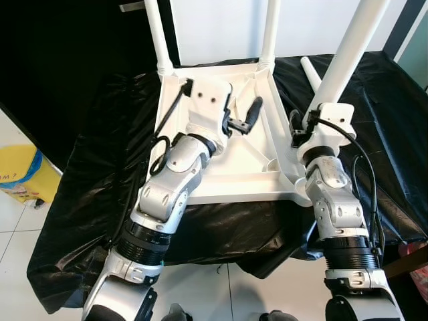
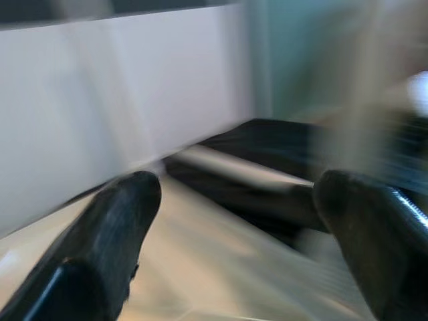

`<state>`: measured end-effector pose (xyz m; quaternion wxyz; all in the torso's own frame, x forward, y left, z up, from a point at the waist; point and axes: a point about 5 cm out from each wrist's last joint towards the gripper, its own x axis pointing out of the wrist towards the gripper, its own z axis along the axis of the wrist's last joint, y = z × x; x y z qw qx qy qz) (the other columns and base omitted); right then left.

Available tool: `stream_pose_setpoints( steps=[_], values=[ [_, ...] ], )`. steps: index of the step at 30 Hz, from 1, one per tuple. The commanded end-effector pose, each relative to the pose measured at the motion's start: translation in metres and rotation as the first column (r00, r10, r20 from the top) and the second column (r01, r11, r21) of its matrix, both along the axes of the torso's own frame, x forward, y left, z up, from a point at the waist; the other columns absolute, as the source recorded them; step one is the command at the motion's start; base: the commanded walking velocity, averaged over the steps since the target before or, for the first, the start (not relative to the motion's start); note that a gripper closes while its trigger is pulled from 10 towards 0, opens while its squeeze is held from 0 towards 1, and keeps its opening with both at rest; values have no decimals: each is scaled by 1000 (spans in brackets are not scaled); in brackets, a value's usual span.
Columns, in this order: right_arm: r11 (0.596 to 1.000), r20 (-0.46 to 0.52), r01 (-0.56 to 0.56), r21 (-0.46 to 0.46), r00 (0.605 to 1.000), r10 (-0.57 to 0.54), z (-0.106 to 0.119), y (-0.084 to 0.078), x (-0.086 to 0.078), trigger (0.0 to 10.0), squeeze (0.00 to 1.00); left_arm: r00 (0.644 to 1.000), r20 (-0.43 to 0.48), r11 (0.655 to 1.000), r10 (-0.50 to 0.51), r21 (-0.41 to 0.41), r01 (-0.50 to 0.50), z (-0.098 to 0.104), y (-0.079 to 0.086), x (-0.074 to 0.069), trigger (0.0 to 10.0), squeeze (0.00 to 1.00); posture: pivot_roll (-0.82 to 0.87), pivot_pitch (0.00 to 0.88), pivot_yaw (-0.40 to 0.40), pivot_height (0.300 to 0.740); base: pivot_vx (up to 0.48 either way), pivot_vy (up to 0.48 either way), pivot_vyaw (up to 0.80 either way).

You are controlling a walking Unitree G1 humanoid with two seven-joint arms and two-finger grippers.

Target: Building children table

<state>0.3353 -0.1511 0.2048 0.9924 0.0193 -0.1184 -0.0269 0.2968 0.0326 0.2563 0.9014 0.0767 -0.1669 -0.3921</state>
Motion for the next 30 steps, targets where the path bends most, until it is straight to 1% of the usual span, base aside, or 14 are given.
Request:
stream_pose_setpoints(
  steps=[1, 2, 5, 6, 7, 8, 9, 10, 11, 12, 25, 30],
  values=[
    [1000, 5, -3, -3, 1000, 3, 2, -1, -1, 10000, 0, 999, 17, 998, -51, 28, 51, -2, -6, -5, 10000, 0, -51, 79, 26, 740, 0, 0, 0],
    [1000, 4, -2, -6, 1000, 3, 2, -1, -2, 10000, 0, 997, 28, 996, -72, 58, 71, -7, -7, -9, 10000, 0, -51, 82, 27, 740, 0, 0, 0],
    [1000, 4, -2, -9, 1000, 2, 2, -2, -3, 10000, 0, 995, 34, 993, -89, 81, 86, -11, -7, -11, 10000, 0, -52, 84, 29, 740, 0, 0, 0],
    [1000, 3, -1, -11, 1000, 1, 2, -3, -4, 10000, 0, 992, 24, 987, -122, 108, 118, -15, -8, -14, 10000, 0, -52, 87, 31, 740, 0, 0, 0],
    [1000, 3, -1, -11, 1000, 1, 2, -3, -4, 10000, 0, 992, 24, 987, -122, 108, 118, -15, -8, -14, 10000, 0, -52, 87, 31, 740, 0, 0, 0],
    [1000, 2, 1, -13, 1000, -1, 1, -3, -5, 10000, 0, 988, 12, 979, -157, 131, 154, -19, -8, -17, 10000, 0, -52, 88, 31, 740, 0, 0, 0],
    [1000, 2, 1, -13, 1000, -1, 1, -3, -5, 10000, 0, 988, 12, 979, -157, 131, 154, -19, -8, -17, 10000, 0, -52, 88, 31, 740, 0, 0, 0],
    [1000, 1, 3, -14, 1000, -3, 1, -4, -6, 10000, 0, 982, -2, 972, -187, 146, 186, -22, -9, -20, 10000, 0, -54, 90, 34, 740, 0, 0, 0],
    [1000, 1, 3, -14, 1000, -3, 1, -4, -6, 10000, 0, 982, -2, 972, -187, 146, 186, -22, -9, -20, 10000, 0, -54, 90, 34, 740, 0, 0, 0],
    [1000, 1, 7, -15, 1000, -7, 1, -5, -8, 10000, 0, 975, -9, 963, -220, 157, 219, -25, -9, -24, 10000, 0, -56, 92, 38, 740, 0, 0, 0],
    [1000, 0, 13, -17, 1000, -13, 2, -6, -10, 10000, 0, 963, -11, 948, -269, 172, 267, -27, -7, -28, 10000, 0, -64, 96, 35, 740, 0, 0, 0],
    [1000, 0, 13, -20, 1000, -13, 2, -7, -10, 10000, 0, 953, -43, 934, -301, 185, 304, -33, -6, -32, 10000, 0, -69, 96, 37, 740, 0, 0, 0]
  ],
)
